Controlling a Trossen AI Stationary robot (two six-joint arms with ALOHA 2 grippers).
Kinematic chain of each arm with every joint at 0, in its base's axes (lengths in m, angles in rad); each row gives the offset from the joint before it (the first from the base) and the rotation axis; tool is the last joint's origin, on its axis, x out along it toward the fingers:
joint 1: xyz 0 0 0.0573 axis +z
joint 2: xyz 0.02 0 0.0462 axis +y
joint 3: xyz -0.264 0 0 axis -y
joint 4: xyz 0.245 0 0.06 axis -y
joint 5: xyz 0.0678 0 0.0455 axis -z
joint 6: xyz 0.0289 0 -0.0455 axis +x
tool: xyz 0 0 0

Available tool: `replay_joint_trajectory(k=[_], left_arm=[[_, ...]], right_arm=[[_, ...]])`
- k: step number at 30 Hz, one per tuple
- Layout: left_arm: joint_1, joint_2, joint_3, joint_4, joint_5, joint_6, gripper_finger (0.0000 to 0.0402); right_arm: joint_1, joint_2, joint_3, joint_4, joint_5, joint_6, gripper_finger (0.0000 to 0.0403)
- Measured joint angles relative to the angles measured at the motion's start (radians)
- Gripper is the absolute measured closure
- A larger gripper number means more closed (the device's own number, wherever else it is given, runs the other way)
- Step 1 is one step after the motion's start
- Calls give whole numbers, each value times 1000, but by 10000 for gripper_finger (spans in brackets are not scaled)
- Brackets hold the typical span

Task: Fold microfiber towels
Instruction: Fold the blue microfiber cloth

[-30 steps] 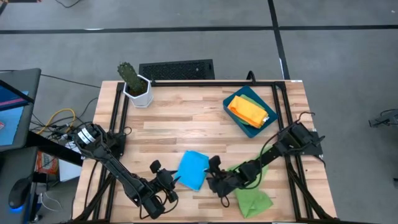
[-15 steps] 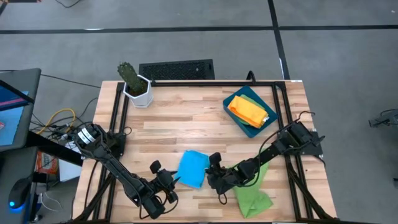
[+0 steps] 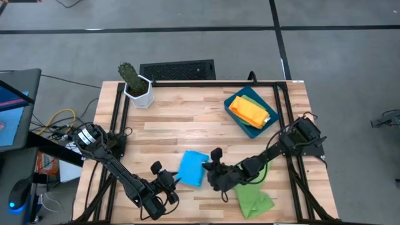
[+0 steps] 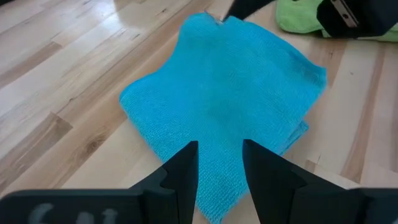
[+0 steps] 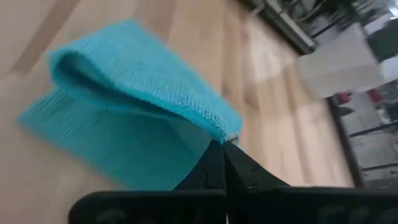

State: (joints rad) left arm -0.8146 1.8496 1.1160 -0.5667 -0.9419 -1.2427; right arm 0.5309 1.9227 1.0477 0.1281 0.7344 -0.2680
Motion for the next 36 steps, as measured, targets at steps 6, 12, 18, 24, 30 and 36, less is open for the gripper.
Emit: replay_joint_trajectory(k=[6, 12, 18, 24, 30, 36], left_arm=[[0, 0, 0, 0, -1, 0, 283], [0, 0, 0, 1, -10, 0, 283], [3, 0, -56, 105, -120, -3, 283], [59, 0, -189, 331, -113, 35, 283], [137, 0, -235, 522, -107, 249, 283], [229, 0, -233, 540, 39, 409, 283]], right_arm=[[-23, 87, 0, 57, 18, -44, 392], [-21, 140, 2, 93, 47, -41, 391], [-21, 140, 1, 87, 39, -17, 389], [-6, 142, 0, 98, 37, 0, 378], [-8, 143, 0, 95, 27, 44, 372], [-10, 143, 0, 90, 9, 68, 377]])
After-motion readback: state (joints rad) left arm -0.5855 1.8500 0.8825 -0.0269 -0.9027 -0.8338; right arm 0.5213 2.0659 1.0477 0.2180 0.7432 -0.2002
